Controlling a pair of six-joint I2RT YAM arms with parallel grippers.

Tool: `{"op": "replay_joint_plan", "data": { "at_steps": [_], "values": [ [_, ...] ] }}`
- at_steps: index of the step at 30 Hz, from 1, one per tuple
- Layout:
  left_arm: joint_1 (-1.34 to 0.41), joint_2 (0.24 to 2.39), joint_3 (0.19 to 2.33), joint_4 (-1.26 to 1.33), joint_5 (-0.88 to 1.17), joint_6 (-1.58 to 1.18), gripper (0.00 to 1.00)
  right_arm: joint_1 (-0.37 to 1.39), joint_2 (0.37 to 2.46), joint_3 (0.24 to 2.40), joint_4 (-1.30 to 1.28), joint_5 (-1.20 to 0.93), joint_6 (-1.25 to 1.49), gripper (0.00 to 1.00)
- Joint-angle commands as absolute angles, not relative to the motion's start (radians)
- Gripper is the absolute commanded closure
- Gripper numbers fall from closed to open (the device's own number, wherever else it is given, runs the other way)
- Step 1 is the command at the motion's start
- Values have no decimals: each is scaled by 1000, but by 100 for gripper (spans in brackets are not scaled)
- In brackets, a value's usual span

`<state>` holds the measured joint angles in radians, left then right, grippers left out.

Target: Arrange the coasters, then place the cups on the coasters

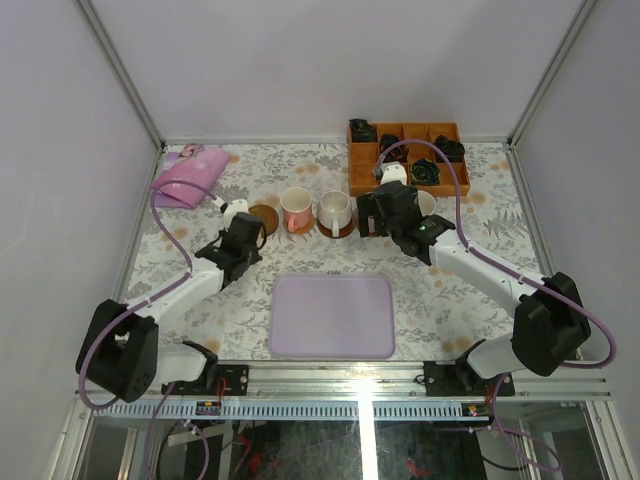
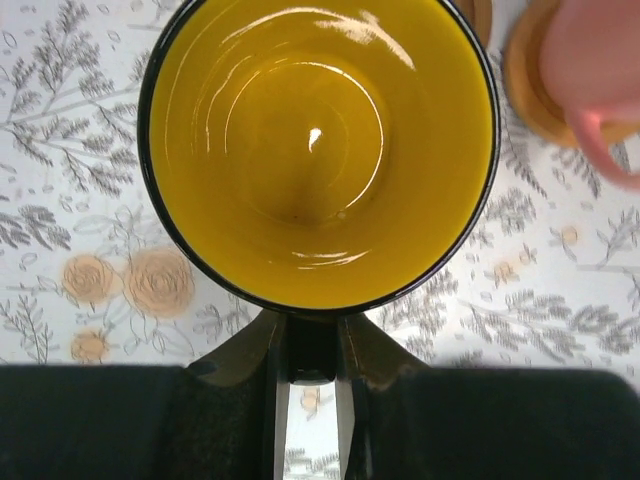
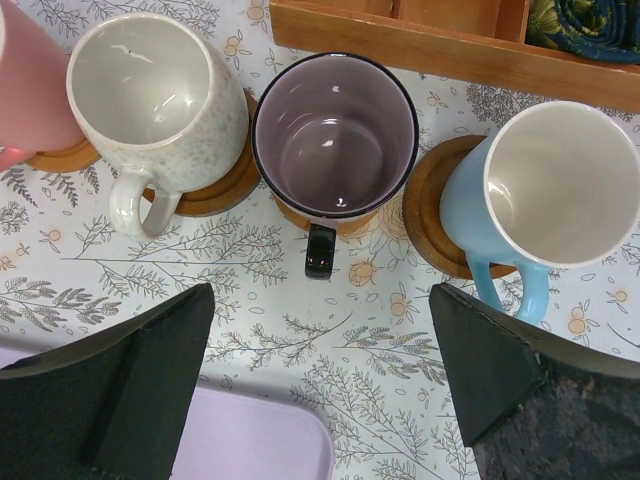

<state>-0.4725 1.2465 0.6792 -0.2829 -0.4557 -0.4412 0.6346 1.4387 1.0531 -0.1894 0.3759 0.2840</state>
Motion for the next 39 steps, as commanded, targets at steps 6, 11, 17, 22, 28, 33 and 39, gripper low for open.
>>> {"op": "replay_joint_plan", "data": {
  "at_steps": [6, 11, 17, 22, 28, 33, 39],
  "values": [
    [-330, 1382, 841, -10, -311, -311, 100, 629, 1414, 1077, -150, 394, 268, 4],
    [-281, 1479, 903, 1, -232, -297, 100, 629, 1419, 1085, -155, 399, 269, 3],
    [-259, 1545, 949, 1, -198, -273, 100, 629, 1426, 1092, -161, 405, 270, 3],
    [-248, 1587, 972, -7, -176, -266, 100, 629, 1436, 1100, -161, 405, 273, 3],
    [-242, 1617, 986, -13, -159, -256, 100, 629, 1446, 1104, -164, 407, 273, 3],
    [-240, 1631, 992, -30, -145, -257, 100, 629, 1448, 1107, -166, 406, 274, 3],
    [-239, 1605, 995, -74, -146, -271, 100, 629, 1449, 1108, -169, 398, 278, 3]
  ]
}}
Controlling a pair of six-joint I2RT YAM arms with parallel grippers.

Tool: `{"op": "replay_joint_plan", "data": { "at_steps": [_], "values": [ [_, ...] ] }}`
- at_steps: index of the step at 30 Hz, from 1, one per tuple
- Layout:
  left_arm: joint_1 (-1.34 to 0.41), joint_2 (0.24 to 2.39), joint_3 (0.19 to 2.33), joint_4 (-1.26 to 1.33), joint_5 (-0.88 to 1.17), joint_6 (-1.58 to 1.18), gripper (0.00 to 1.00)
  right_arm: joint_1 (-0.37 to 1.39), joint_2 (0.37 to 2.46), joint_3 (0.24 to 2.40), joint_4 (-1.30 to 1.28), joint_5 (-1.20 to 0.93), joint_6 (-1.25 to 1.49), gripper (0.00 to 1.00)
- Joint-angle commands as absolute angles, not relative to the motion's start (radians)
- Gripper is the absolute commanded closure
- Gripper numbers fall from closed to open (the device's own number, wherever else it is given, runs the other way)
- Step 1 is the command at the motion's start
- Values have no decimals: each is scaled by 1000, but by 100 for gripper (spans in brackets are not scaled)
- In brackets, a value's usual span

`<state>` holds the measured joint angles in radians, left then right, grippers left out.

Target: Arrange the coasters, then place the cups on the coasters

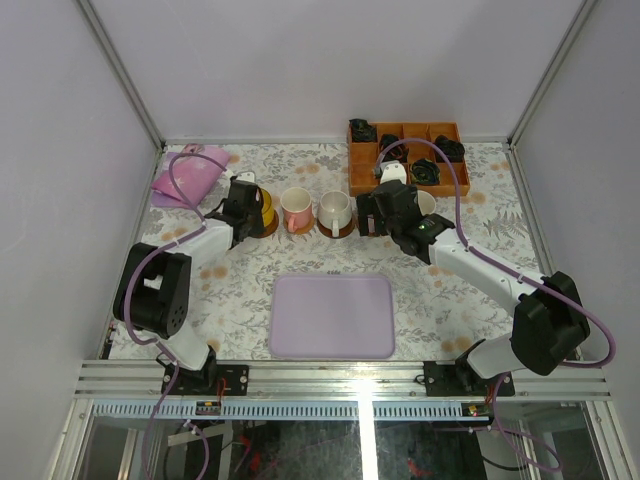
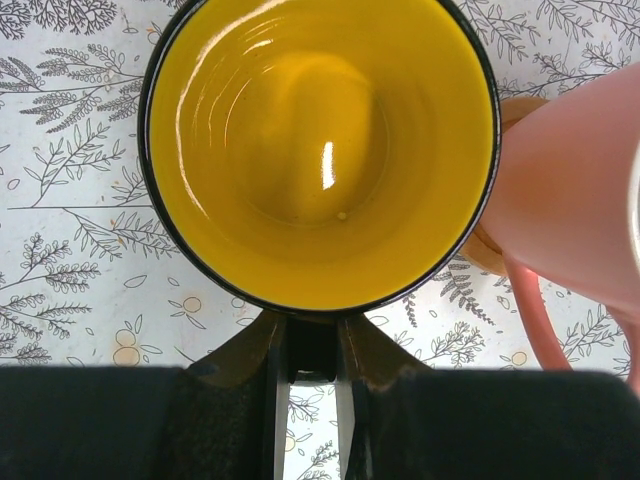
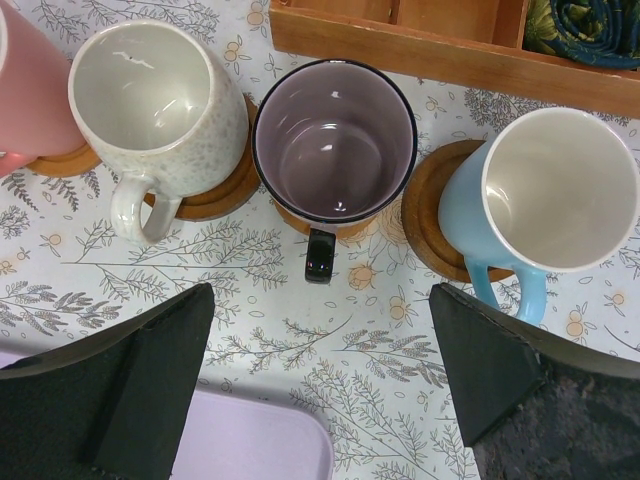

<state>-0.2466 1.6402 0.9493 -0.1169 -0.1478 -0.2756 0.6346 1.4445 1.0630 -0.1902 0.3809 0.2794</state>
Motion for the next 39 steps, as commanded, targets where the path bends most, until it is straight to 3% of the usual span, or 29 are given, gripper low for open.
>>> {"op": "replay_joint_plan", "data": {
  "at_steps": [1, 16, 18, 23, 27, 39],
  "values": [
    [-239, 1600, 996, -82, -146, -272, 100, 629, 1450, 1109, -168, 396, 280, 3],
    [-239, 1588, 1011, -187, -142, -300, 100, 629, 1462, 1111, -166, 375, 290, 3],
    [-239, 1592, 1013, -190, -138, -297, 96, 629, 1462, 1111, -166, 373, 291, 3],
    [-238, 1599, 1016, -187, -131, -292, 72, 629, 1460, 1108, -166, 372, 293, 3],
    [-239, 1596, 1020, -188, -133, -288, 60, 629, 1460, 1104, -166, 372, 293, 3],
    [-239, 1532, 1005, -233, -174, -295, 47, 629, 1449, 1099, -163, 375, 294, 3]
  ]
}}
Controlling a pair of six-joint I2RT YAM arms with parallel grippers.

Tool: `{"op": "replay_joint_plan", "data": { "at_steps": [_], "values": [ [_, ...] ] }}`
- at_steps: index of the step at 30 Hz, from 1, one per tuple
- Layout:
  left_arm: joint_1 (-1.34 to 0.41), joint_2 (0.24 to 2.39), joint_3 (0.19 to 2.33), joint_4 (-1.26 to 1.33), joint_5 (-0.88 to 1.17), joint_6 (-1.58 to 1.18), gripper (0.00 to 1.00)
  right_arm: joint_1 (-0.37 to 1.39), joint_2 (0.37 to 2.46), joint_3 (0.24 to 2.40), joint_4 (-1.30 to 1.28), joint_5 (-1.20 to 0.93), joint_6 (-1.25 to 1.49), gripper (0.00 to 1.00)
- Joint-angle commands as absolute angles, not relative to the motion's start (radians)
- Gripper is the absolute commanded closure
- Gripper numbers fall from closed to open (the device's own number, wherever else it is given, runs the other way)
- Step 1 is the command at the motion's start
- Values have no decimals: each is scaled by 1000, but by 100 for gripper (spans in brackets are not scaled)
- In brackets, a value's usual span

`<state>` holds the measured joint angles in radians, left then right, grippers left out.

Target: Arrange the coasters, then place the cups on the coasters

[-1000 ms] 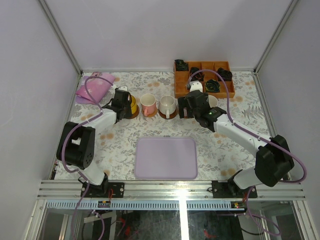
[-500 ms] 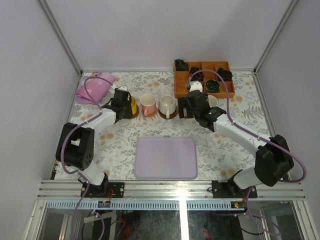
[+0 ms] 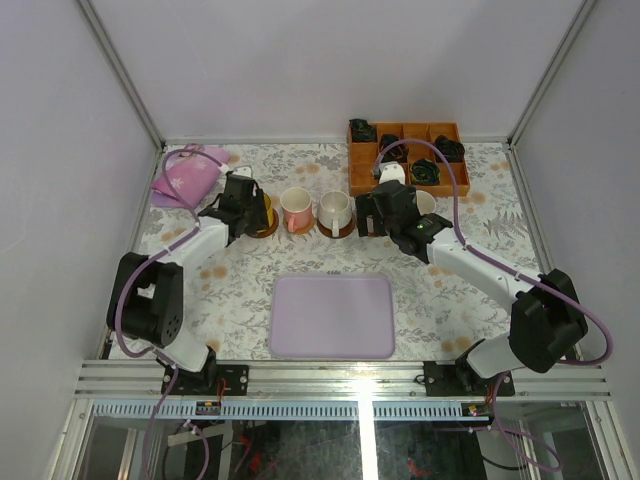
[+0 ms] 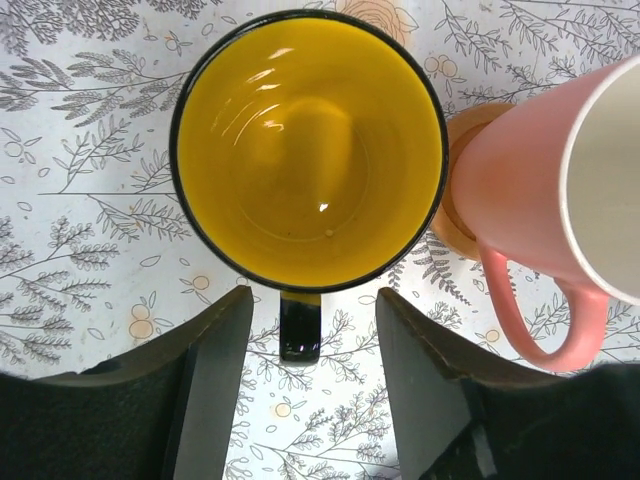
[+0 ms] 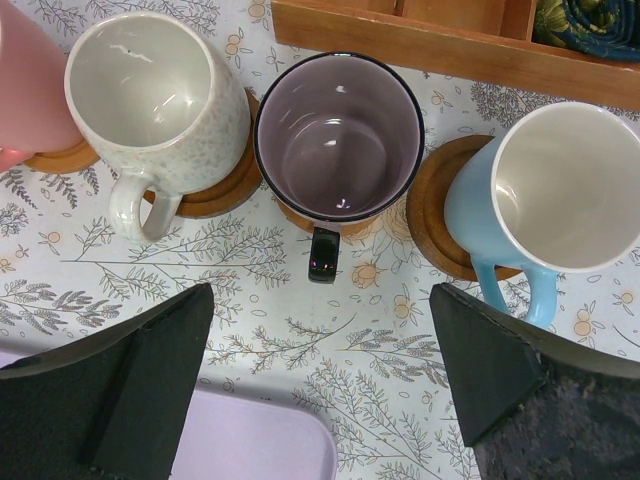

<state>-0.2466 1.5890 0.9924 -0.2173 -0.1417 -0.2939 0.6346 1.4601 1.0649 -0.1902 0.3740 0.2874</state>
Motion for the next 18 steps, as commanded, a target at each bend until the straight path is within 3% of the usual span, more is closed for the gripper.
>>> {"op": "replay_joint_plan", "data": {
  "at_steps": [1, 5, 9, 18],
  "values": [
    [-239, 1514, 1000, -241, -177, -297, 46, 629, 1446, 1099, -163, 380, 294, 3],
    [-239, 1438, 990, -265, -199, -312, 37, 627, 1418, 1105, -169, 413, 294, 0],
    [-239, 1357, 985, -283, -241, -329, 1, 591, 1348, 1090, -147, 431, 294, 1],
    [-230, 1232, 1036, -337, -378, -334, 0, 281, 1183, 1016, -175, 401, 381, 1]
  ]
}}
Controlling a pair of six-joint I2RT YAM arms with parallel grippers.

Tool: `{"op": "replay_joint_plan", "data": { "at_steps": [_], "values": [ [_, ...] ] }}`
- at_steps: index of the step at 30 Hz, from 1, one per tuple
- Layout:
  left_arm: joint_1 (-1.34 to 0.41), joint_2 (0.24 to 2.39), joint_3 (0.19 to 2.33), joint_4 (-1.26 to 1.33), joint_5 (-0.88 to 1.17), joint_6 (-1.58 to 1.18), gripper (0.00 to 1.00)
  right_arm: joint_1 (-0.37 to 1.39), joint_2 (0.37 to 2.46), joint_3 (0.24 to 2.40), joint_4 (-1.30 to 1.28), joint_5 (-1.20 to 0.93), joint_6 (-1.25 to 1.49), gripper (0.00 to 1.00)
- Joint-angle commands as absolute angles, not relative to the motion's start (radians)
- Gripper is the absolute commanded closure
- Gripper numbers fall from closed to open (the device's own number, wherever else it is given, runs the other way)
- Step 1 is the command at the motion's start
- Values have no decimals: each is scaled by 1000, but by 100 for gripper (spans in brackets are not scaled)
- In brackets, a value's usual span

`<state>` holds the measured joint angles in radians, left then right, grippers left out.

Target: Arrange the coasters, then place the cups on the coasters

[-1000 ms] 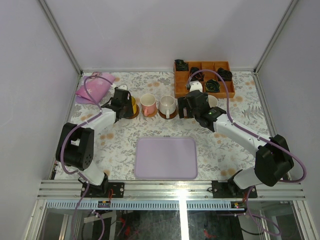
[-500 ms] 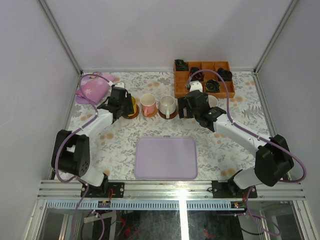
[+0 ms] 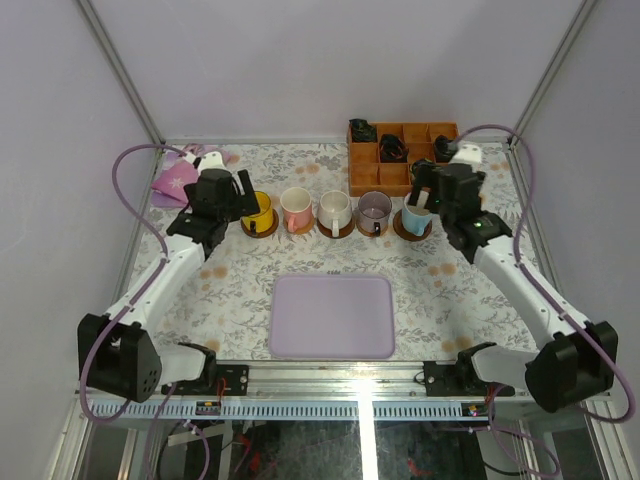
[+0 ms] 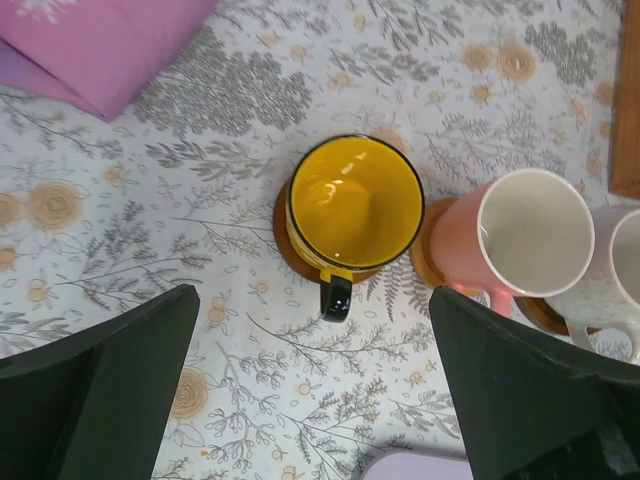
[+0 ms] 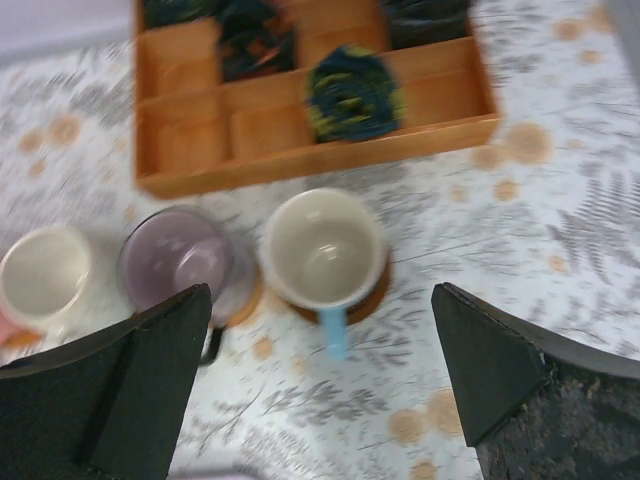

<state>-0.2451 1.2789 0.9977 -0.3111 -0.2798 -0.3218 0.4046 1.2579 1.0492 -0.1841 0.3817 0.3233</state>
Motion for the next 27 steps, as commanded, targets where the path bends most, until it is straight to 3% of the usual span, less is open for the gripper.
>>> {"op": "replay_joint_plan", "data": {
  "at_steps": [1, 10, 15, 27],
  "values": [
    [-227, 1223, 1040, -346, -398, -335, 0, 243, 1165, 1007, -185, 404, 391, 1],
    [-73, 1144, 1053, -465, -396, -357, 0, -53, 1019, 924, -257, 509, 490, 1],
    [83, 1105, 1037, -541, -325, -378, 0, -90, 963, 903, -321, 555, 536, 1],
    [95, 1039, 975, -575, -374, -379, 0, -91, 921, 872, -423, 585, 511, 1]
  ]
}}
